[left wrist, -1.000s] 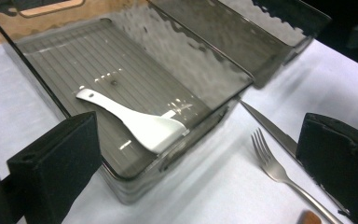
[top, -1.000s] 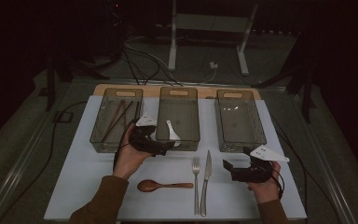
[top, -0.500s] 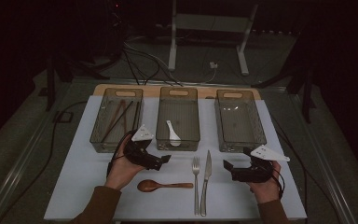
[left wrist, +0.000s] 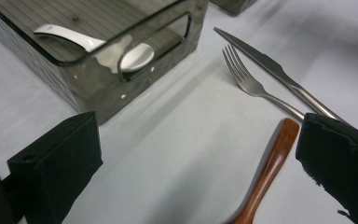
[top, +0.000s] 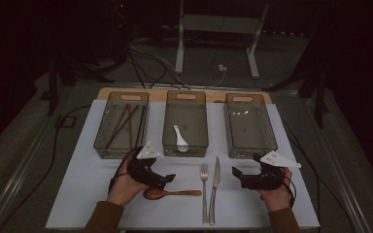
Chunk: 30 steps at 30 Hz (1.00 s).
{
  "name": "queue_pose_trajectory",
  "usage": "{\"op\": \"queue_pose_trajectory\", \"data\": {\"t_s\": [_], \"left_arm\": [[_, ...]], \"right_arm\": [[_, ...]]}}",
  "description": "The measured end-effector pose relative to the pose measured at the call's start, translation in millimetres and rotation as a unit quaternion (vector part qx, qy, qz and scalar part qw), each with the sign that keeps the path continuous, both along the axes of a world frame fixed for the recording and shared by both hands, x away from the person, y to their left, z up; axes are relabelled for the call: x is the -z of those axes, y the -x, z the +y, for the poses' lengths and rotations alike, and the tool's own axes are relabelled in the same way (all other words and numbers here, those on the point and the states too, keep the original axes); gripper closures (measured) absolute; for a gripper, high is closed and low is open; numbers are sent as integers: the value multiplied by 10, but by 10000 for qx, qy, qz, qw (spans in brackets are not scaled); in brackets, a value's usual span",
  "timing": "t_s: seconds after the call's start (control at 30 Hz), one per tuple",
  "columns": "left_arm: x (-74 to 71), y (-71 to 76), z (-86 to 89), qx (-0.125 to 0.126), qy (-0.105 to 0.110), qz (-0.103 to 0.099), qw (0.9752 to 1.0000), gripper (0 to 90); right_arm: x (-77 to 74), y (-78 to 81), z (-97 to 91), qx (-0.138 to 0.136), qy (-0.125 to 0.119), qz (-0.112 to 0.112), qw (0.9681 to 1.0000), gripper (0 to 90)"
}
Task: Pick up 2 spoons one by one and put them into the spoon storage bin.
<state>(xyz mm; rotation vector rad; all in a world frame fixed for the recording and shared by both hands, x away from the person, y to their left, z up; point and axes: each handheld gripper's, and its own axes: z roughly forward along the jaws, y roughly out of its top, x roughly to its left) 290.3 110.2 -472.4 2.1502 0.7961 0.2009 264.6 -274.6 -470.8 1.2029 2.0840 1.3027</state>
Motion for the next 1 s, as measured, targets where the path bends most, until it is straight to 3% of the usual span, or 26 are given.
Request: {"op": "queue_pose_trajectory", "data": {"t_s": [0.43, 0.67, 1.0], "left_arm": [[105, 105, -108, 235, -245, 109, 9994, 22], [171, 130, -153, 348, -311, 249, 9986, 63], [280, 198, -89, 520, -578, 427, 9961, 158]], "right_arm": [[-1, 0, 3, -9, 9, -3, 10000, 20], [-2, 0, -3, -3, 12, -2, 10000, 20], [0, -2, 3, -14, 11, 7, 10000, 20]]}}
